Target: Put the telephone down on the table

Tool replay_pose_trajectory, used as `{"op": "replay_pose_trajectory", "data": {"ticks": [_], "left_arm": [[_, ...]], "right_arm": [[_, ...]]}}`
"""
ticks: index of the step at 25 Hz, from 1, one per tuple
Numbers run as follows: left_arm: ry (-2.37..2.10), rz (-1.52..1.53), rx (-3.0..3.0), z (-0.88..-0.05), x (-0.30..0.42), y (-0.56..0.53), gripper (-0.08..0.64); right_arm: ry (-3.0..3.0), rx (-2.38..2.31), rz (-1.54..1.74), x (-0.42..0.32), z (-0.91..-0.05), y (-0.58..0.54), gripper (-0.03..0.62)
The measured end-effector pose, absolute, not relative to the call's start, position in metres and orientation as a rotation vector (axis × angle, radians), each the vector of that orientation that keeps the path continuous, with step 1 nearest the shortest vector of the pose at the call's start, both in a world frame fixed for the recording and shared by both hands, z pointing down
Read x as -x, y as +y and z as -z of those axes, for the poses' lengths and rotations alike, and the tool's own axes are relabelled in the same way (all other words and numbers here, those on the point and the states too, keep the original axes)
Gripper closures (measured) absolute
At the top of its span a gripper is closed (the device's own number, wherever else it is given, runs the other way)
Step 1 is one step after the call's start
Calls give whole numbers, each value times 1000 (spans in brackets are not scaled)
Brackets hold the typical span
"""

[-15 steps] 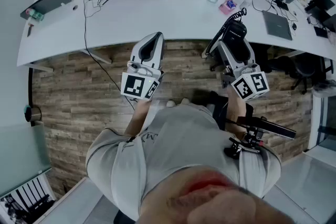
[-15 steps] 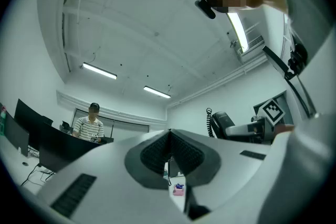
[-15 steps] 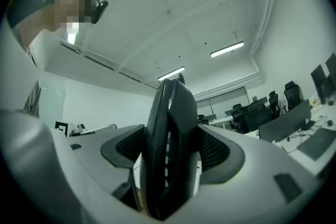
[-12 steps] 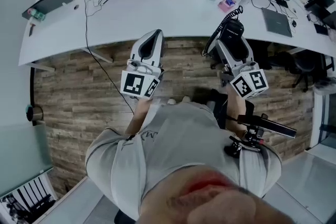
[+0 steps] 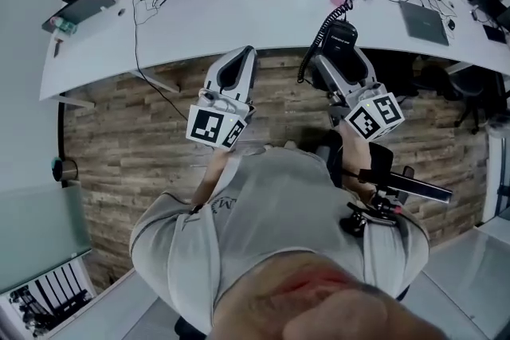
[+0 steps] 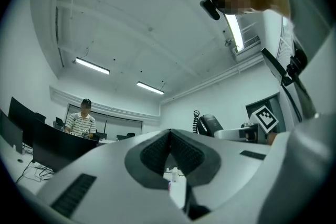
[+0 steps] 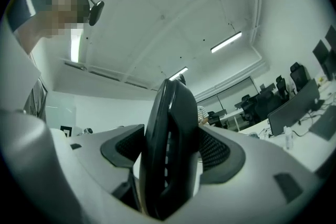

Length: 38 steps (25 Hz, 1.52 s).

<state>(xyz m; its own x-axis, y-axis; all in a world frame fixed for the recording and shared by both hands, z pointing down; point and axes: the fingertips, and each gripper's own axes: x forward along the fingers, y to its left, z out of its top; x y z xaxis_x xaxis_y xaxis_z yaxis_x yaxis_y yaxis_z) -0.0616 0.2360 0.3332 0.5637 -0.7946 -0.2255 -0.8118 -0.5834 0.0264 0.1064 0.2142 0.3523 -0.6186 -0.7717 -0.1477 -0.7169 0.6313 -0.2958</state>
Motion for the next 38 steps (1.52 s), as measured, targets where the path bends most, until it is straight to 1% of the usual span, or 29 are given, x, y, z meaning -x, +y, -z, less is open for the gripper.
{"op": "replay_pose_trajectory", "data": {"ticks": [4, 9, 18, 22, 30, 38], "left_arm": [[1434, -327, 2730, -342, 49, 234, 551], [1561, -254, 2690, -360, 40, 230, 551], [1644, -185, 2643, -367, 37, 235, 551], [1682, -204, 2624, -365, 38, 228, 551], [1595, -209, 2677, -368, 10, 198, 551], [1564, -263, 2693, -376, 13, 177, 551]], "right_arm": [[2601, 1224, 286, -120, -366, 207, 267], [2622, 1185, 283, -143, -378, 199, 267], [2668, 1119, 341, -148, -389, 184, 267], [2667, 1084, 344, -147, -390, 176, 267], [2639, 1121, 326, -171, -393, 154, 267], [2619, 1170, 328, -176, -403, 142, 267]]}}
